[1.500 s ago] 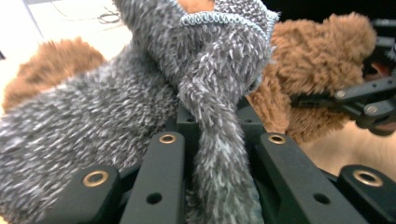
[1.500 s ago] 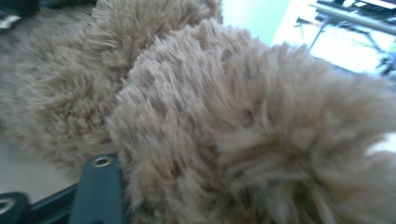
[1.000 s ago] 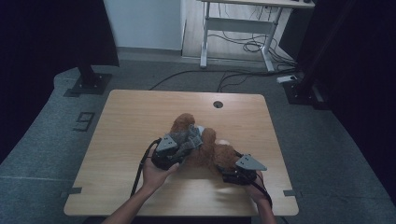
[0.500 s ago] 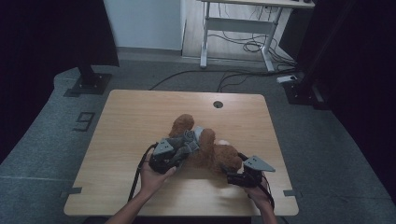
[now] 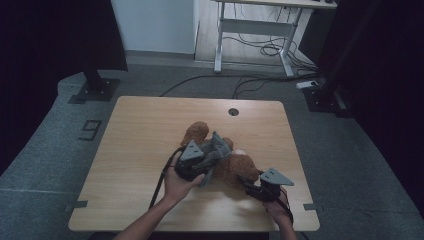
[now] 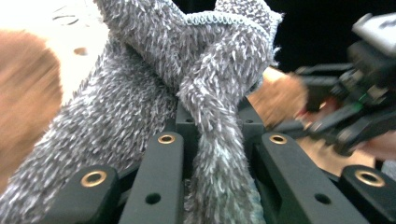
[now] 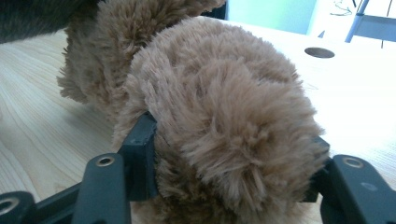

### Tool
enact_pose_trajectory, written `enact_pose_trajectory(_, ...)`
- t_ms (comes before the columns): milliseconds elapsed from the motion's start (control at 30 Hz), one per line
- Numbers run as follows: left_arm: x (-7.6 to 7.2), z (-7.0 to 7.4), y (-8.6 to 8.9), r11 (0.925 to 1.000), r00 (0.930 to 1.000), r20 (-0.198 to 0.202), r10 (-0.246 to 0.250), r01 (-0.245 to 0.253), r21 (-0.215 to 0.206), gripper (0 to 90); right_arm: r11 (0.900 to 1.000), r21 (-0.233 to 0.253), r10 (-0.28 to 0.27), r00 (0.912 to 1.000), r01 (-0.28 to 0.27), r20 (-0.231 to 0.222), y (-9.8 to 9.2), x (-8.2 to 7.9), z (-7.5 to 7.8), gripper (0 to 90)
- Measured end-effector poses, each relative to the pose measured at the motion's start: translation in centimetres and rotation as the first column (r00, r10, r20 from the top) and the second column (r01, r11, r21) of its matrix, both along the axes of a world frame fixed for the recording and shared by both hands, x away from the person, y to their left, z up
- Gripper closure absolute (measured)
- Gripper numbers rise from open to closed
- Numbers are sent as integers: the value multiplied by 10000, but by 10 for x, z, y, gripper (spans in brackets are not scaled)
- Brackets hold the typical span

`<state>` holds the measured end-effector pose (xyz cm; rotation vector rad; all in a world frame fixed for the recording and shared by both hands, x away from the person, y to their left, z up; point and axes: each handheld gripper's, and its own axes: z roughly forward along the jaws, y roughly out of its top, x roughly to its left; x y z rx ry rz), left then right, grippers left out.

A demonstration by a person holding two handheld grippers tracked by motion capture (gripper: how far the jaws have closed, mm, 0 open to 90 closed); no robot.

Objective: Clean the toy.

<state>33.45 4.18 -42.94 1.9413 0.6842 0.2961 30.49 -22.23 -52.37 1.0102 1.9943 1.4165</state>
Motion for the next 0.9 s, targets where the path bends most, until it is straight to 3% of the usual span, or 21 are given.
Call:
enact_pose_trajectory(100,5,10,-33,9991,9991,-10,-413,413,92,766,9999,-45,108,9999,-108,33,-1,1,-1,431)
enact_pose_trajectory(200,7,13,-62,9957,9971,60,-764,760,539,766,9999,-80,139,9999,-138,98,-1,2,-1,446)
enact_pose_trajectory(300,11,-1,-84,9862,9948,-269,-984,1011,1312,765,9997,-182,191,9997,-188,153,-1,1,-1,455)
enact_pose_trajectory(367,15,-14,-88,9811,9948,-469,-903,969,1676,764,9994,-232,251,9996,-248,156,-2,1,-1,459)
enact_pose_trajectory(467,20,-24,-81,9866,9942,-697,-818,907,1356,766,9985,-455,296,9994,-289,151,-2,1,-2,468)
enact_pose_trajectory(567,23,-19,-68,9864,9983,-424,-404,466,1574,767,9983,-473,346,9992,-337,195,-2,1,-2,477)
enact_pose_trajectory(633,29,-19,-57,9882,9986,-512,-155,231,1513,767,9983,-437,390,9990,-381,206,-3,1,-3,481)
enact_pose_trajectory(733,34,-17,-38,9940,9976,-689,52,24,1092,769,9980,-449,448,9987,-437,253,-3,1,-3,484)
enact_pose_trajectory(900,40,-7,-14,9975,9977,-572,363,-327,634,769,9977,-458,506,9983,-493,293,-3,1,-4,488)
